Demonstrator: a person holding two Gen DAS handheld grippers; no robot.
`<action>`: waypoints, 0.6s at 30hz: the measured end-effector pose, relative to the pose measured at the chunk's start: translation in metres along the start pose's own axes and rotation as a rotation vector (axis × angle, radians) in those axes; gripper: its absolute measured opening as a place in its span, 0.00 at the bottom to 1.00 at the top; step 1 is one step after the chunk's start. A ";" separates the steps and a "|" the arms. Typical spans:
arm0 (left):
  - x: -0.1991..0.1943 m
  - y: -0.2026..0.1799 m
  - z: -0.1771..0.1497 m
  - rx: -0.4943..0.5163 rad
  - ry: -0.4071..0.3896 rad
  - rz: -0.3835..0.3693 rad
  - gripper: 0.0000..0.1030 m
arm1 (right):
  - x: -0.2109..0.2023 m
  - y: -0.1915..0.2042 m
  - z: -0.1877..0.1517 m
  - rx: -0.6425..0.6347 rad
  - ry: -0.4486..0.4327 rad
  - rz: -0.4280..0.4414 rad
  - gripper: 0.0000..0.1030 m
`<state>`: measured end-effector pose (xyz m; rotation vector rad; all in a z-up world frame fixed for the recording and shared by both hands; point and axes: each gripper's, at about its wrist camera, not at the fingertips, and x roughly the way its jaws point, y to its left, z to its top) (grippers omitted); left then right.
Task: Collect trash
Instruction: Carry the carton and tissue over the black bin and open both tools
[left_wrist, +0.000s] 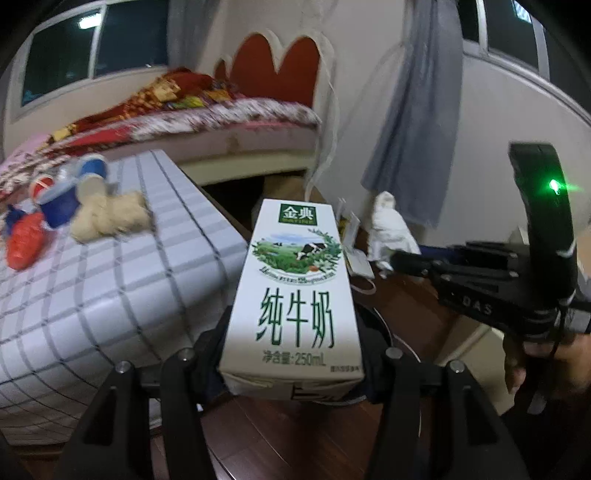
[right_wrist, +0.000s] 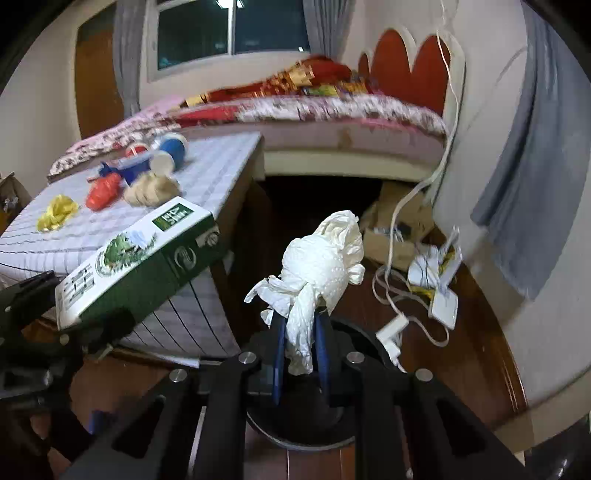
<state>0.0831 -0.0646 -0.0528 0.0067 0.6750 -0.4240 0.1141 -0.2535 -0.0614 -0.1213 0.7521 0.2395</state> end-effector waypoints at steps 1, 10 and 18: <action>0.005 -0.004 -0.003 0.002 0.019 -0.010 0.55 | 0.003 -0.004 -0.006 0.001 0.013 -0.007 0.16; 0.059 -0.012 -0.024 -0.033 0.169 -0.071 0.55 | 0.045 -0.031 -0.048 0.048 0.155 -0.006 0.16; 0.105 -0.015 -0.028 -0.045 0.257 -0.087 0.55 | 0.080 -0.044 -0.059 0.069 0.245 0.000 0.16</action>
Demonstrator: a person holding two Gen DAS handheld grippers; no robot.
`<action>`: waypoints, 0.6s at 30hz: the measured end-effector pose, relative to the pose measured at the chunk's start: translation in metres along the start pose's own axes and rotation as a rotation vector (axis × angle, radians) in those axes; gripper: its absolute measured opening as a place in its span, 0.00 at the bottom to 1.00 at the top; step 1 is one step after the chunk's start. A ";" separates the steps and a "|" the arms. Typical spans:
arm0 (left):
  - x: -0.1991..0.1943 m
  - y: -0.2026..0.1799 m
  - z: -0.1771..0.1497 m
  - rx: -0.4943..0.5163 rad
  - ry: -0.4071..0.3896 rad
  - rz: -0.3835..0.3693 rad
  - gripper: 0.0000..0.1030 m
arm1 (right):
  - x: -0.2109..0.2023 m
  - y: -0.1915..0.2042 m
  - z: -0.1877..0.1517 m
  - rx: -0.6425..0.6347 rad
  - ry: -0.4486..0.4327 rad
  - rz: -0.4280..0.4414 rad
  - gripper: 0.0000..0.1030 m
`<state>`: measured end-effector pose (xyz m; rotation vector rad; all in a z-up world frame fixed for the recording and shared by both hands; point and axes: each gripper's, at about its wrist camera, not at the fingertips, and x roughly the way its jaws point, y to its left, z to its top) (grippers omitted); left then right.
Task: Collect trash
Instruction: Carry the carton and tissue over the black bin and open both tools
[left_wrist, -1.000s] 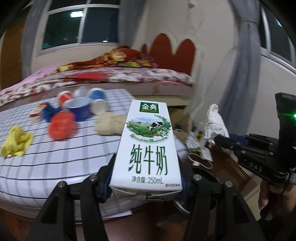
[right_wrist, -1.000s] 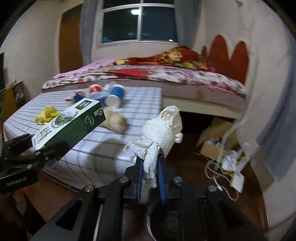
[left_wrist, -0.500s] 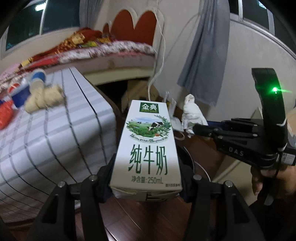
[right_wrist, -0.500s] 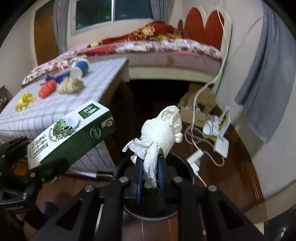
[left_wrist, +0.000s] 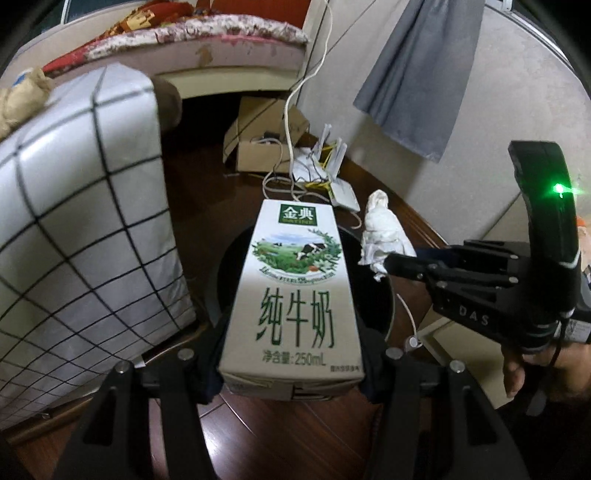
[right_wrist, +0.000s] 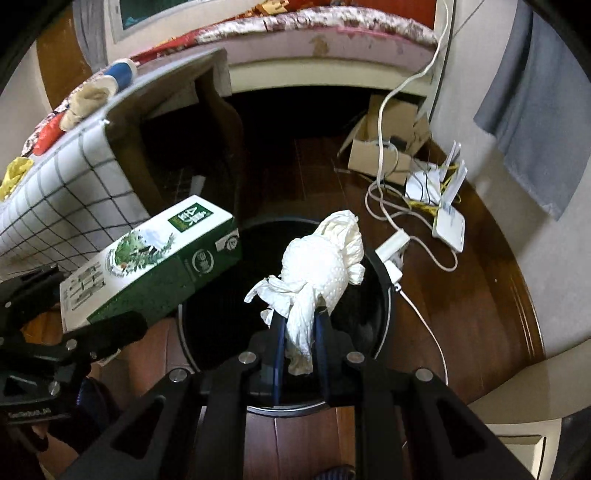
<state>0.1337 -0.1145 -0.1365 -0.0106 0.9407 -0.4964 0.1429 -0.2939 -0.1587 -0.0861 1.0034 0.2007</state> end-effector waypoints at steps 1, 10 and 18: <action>0.005 0.000 0.002 -0.003 0.007 -0.006 0.56 | 0.003 -0.001 -0.001 0.002 0.006 0.001 0.16; 0.025 0.010 -0.002 -0.056 0.023 0.114 0.99 | 0.036 -0.031 -0.007 0.098 0.114 -0.136 0.89; 0.018 0.022 -0.014 -0.077 -0.001 0.202 0.99 | 0.033 -0.019 -0.002 0.063 0.094 -0.154 0.99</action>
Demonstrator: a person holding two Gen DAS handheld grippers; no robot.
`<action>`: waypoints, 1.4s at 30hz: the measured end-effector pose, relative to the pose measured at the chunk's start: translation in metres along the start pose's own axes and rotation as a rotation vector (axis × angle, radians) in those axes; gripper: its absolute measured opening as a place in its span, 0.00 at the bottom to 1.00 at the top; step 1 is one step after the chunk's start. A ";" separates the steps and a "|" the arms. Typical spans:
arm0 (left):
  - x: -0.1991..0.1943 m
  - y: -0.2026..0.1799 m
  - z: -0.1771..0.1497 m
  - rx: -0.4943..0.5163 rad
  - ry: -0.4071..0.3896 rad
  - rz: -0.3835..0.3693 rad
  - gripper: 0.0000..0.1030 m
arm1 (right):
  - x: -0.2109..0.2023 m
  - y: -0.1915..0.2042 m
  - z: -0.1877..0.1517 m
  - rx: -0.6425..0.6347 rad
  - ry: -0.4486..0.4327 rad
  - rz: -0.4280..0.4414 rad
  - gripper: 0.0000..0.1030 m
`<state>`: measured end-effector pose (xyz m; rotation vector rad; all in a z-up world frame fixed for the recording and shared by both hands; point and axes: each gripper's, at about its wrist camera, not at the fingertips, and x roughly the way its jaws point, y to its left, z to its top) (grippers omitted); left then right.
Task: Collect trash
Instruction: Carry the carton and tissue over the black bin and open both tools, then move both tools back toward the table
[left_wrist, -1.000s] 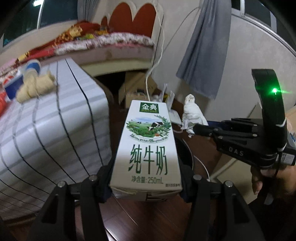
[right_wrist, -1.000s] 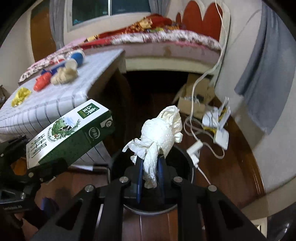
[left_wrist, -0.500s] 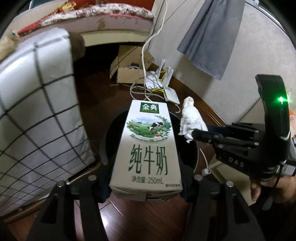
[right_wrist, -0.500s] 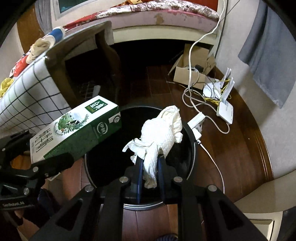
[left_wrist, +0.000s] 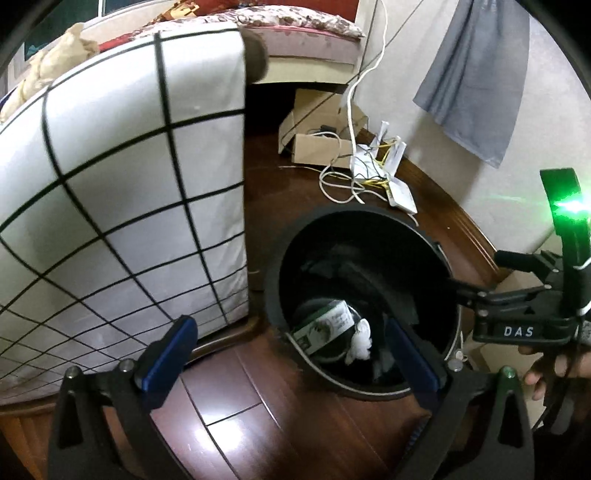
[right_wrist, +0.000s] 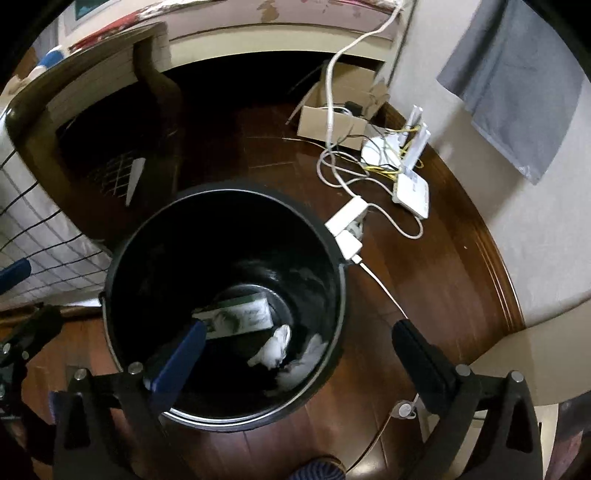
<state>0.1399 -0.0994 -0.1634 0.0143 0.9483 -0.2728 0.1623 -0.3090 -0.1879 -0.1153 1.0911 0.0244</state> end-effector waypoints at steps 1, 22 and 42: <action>-0.003 0.002 -0.002 0.001 -0.003 0.006 0.99 | -0.001 0.003 0.001 -0.010 -0.004 0.001 0.99; -0.055 0.026 -0.006 -0.054 -0.078 0.056 0.99 | -0.052 0.045 0.009 -0.112 -0.124 0.025 0.99; -0.162 0.139 0.003 -0.174 -0.275 0.222 0.99 | -0.154 0.159 0.061 -0.242 -0.499 0.244 0.99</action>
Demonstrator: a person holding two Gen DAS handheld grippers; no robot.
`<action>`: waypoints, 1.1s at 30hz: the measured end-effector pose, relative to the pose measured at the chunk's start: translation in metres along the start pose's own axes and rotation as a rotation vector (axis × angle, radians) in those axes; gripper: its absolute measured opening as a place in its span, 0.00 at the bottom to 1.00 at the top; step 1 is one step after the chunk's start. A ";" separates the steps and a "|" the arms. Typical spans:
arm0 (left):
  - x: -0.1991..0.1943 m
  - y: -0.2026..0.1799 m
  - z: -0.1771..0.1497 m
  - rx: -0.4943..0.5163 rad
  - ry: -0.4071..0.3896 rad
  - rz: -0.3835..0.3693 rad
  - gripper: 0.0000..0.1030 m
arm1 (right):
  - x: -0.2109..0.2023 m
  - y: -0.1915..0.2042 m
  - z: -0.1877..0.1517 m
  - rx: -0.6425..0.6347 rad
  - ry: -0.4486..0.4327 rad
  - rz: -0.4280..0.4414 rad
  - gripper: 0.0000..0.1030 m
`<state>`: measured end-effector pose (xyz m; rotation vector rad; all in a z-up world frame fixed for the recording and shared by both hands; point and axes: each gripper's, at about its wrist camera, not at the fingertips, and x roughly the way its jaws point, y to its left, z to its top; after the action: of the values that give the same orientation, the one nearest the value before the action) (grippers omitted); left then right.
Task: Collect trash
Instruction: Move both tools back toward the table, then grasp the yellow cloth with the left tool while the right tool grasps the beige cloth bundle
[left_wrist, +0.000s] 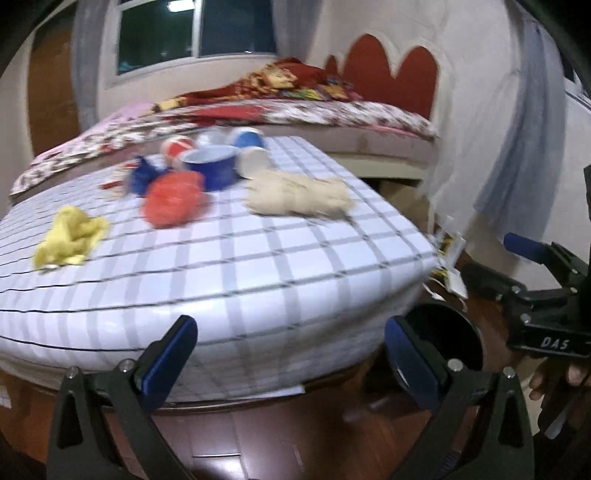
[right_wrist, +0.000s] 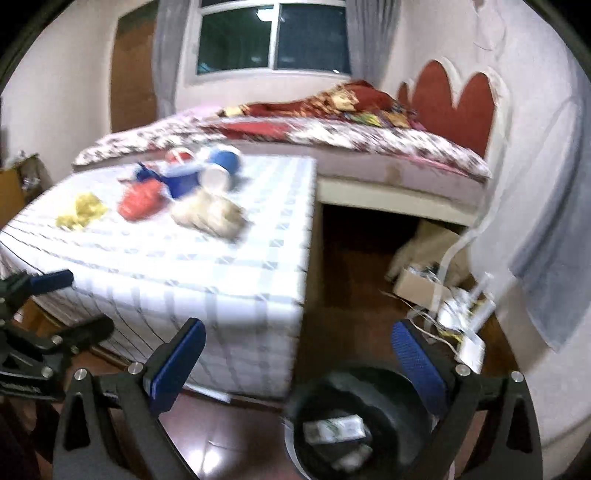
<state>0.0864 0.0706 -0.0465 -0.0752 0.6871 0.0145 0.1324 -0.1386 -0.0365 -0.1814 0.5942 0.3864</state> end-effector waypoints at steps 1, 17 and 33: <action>-0.002 0.011 0.003 -0.013 -0.007 0.021 0.99 | 0.005 0.008 0.007 -0.006 -0.005 0.016 0.99; 0.034 0.208 0.038 -0.222 -0.010 0.312 0.99 | 0.110 0.062 0.080 -0.107 0.083 0.068 0.99; 0.104 0.230 0.055 -0.141 0.140 0.341 0.99 | 0.169 0.084 0.094 -0.238 0.232 0.058 0.99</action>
<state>0.1928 0.3028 -0.0846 -0.0943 0.8320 0.3884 0.2746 0.0153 -0.0616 -0.4419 0.7831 0.4966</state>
